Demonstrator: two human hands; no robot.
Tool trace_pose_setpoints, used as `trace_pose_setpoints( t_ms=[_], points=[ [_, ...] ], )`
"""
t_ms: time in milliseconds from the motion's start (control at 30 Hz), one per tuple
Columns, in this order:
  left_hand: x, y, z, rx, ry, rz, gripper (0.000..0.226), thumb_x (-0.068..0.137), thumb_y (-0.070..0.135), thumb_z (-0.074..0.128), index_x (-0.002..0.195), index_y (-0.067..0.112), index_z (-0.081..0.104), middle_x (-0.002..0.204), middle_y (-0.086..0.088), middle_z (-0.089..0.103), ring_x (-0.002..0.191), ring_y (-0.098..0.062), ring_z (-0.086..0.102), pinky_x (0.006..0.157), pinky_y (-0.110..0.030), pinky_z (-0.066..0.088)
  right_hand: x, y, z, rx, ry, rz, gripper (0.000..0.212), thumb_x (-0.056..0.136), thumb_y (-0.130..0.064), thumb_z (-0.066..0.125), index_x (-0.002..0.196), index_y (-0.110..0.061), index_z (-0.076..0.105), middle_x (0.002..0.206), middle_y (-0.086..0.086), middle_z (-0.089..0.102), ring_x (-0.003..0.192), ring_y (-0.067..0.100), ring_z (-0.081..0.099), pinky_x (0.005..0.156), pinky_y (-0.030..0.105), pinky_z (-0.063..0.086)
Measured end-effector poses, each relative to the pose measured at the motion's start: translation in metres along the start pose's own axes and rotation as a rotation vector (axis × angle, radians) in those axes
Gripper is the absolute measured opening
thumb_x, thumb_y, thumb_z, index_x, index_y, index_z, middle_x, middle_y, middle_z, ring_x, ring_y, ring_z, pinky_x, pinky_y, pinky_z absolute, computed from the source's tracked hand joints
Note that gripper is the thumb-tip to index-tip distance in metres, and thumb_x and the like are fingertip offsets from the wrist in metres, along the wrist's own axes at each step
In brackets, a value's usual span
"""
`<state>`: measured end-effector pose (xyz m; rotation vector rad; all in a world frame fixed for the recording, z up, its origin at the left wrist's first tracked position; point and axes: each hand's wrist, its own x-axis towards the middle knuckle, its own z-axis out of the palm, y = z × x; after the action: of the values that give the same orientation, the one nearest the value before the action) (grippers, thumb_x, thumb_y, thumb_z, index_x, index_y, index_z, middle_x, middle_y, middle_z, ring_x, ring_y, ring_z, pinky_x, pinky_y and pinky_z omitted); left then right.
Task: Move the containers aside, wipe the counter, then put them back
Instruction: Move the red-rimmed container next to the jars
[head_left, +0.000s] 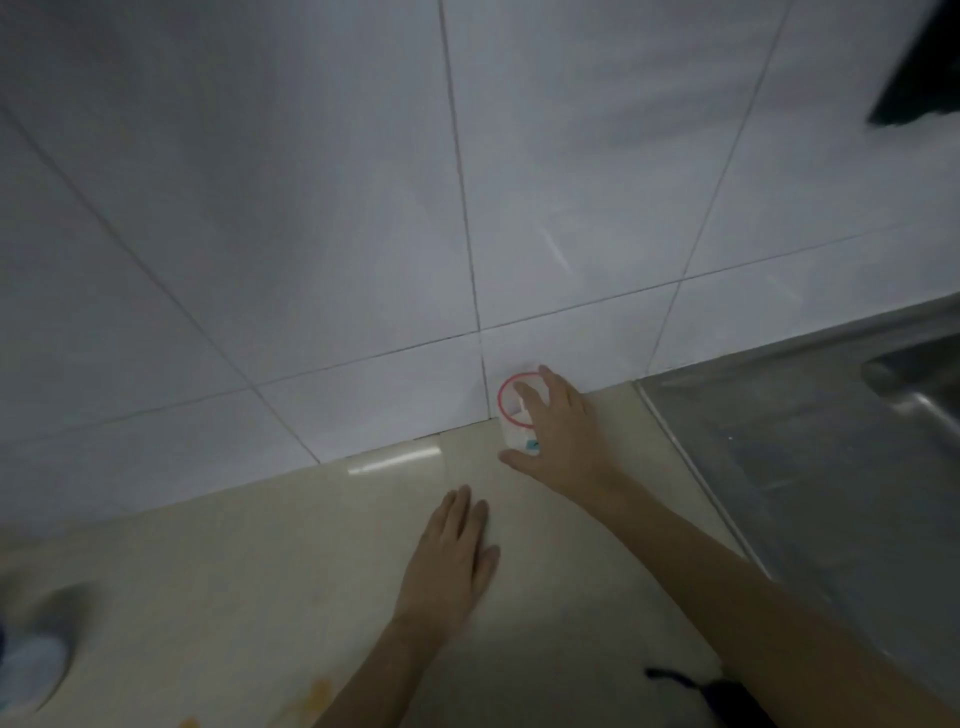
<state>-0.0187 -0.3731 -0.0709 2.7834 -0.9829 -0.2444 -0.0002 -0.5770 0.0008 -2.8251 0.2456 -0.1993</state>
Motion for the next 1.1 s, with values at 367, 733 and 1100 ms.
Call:
trace_pose_setpoints(
  t_ms=[367, 733, 1100],
  points=[
    [-0.01, -0.015, -0.005, -0.058, 0.074, 0.038, 0.062, 0.098, 0.052, 0.02, 0.146, 0.015, 0.031, 0.157, -0.006, 0.023, 0.146, -0.02, 0.02, 0.12, -0.032, 0.01, 0.003, -0.001, 0.016, 0.33, 0.107, 0.026, 0.065, 0.056, -0.023, 0.08, 0.114, -0.018, 0.052, 0.13, 0.01, 0.04, 0.111, 0.034, 0.049, 0.088, 0.042, 0.05],
    [-0.187, -0.104, -0.031, -0.085, 0.093, -0.239, 0.077, 0.094, 0.058, 0.013, 0.138, 0.003, 0.043, 0.147, -0.015, 0.042, 0.137, -0.03, 0.038, 0.115, -0.03, 0.012, -0.081, -0.17, 0.041, 0.428, 0.011, -0.254, 0.066, 0.055, -0.032, 0.08, 0.113, -0.019, 0.05, 0.128, 0.008, 0.046, 0.116, 0.029, 0.049, 0.094, 0.042, 0.048],
    [-0.373, -0.229, -0.053, -0.002, 0.155, -0.589, 0.056, 0.094, 0.051, 0.029, 0.119, 0.008, 0.054, 0.121, -0.014, 0.064, 0.11, -0.031, 0.063, 0.102, -0.03, 0.025, -0.13, -0.384, 0.109, 0.515, -0.224, -0.48, 0.072, 0.058, -0.028, 0.083, 0.12, -0.011, 0.051, 0.137, 0.011, 0.04, 0.124, 0.029, 0.043, 0.102, 0.029, 0.034]
  ],
)
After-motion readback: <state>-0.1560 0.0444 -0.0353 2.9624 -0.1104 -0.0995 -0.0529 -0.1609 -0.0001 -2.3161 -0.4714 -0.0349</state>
